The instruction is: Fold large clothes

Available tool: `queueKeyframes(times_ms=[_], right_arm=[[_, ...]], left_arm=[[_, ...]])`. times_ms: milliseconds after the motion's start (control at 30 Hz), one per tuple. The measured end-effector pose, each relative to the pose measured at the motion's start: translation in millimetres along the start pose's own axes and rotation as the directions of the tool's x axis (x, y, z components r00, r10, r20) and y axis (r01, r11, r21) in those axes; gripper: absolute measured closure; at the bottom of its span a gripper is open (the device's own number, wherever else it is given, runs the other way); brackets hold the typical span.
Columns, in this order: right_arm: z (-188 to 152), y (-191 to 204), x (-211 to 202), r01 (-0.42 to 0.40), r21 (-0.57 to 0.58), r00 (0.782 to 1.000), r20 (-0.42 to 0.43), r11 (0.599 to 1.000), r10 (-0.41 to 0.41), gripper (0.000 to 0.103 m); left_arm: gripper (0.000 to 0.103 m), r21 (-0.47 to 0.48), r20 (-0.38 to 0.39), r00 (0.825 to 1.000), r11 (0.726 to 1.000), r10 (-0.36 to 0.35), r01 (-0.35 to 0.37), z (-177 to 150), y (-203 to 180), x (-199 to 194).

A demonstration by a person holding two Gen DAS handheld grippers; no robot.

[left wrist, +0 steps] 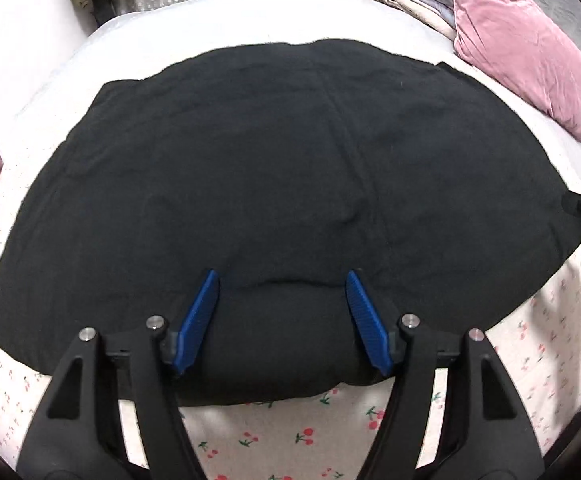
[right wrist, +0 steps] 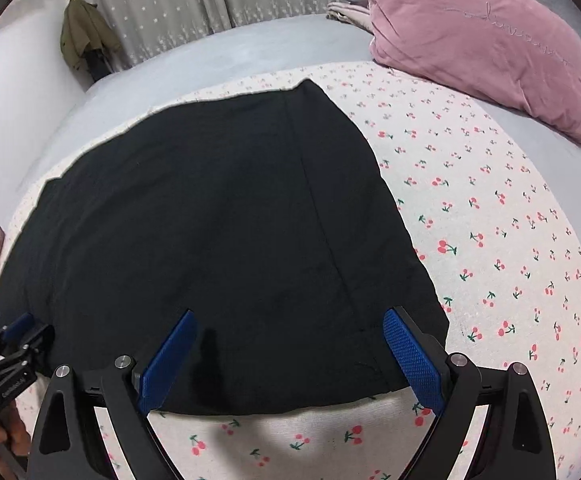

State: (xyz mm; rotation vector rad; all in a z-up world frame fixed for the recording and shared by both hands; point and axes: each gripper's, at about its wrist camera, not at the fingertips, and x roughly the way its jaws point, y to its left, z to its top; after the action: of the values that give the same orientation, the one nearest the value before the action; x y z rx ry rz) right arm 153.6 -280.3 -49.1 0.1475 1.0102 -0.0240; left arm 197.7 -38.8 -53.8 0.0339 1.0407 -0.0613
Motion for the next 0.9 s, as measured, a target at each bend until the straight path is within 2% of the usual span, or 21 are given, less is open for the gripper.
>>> queueKeyframes(times_ms=[67, 133, 233, 267, 333, 400, 533, 633, 733, 900], right_arm=[[3.8, -3.2, -8.9, -0.036, 0.021, 0.999, 0.034, 0.999, 0.036, 0.008], [6.2, -3.9, -13.0, -0.041, 0.025, 0.998, 0.053, 0.999, 0.040, 0.008], [2.6, -5.5, -15.0, -0.039, 0.034, 0.999, 0.039, 0.999, 0.038, 0.008], [4.3, -6.4, -10.8, -0.041, 0.039, 0.999, 0.031, 0.998, 0.040, 0.008], [4.4, -8.2, -4.8, -0.054, 0.053, 0.999, 0.005, 0.997, 0.054, 0.008], [2.8, -9.0, -4.6, -0.062, 0.066, 0.998, -0.010, 0.996, 0.062, 0.008], [4.5, -9.7, -11.7, -0.073, 0.076, 0.997, 0.011, 0.994, 0.073, 0.008], [5.5, -8.9, -15.0, -0.091, 0.080, 0.996, 0.019, 0.993, 0.090, 0.008], [5.5, -7.3, -11.5, -0.093, 0.078, 0.996, 0.010, 0.993, 0.092, 0.008], [5.8, -4.3, -4.6, -0.114, 0.089, 0.993, -0.013, 0.989, 0.116, 0.008]], left_arm=[[0.035, 0.022, 0.016, 1.000, 1.000, 0.000, -0.001, 11.2, -4.0, -7.4], [0.035, 0.044, 0.026, 0.999, 0.999, 0.031, -0.032, 24.3, -9.5, -7.2], [0.035, 0.064, -0.014, 0.997, 0.995, 0.077, -0.076, 40.2, -14.8, 11.2], [0.035, 0.057, -0.047, 0.995, 0.995, 0.089, -0.087, 44.2, -14.4, 21.6], [0.035, 0.017, -0.102, 0.992, 0.998, 0.068, -0.067, 52.4, -9.8, 38.1], [0.035, 0.005, -0.112, 0.992, 0.998, 0.063, -0.063, 63.1, -6.2, 39.5], [0.035, -0.010, -0.070, 0.995, 0.997, 0.077, -0.078, 94.5, -0.3, 31.9], [0.035, -0.036, -0.059, 0.997, 0.998, 0.048, -0.050, 126.7, 1.1, 38.6], [0.035, -0.053, -0.086, 0.996, 0.998, 0.035, -0.040, 154.2, 1.5, 60.7], [0.035, -0.093, -0.128, 0.987, 0.989, 0.100, -0.112, 175.3, 9.6, 102.7]])
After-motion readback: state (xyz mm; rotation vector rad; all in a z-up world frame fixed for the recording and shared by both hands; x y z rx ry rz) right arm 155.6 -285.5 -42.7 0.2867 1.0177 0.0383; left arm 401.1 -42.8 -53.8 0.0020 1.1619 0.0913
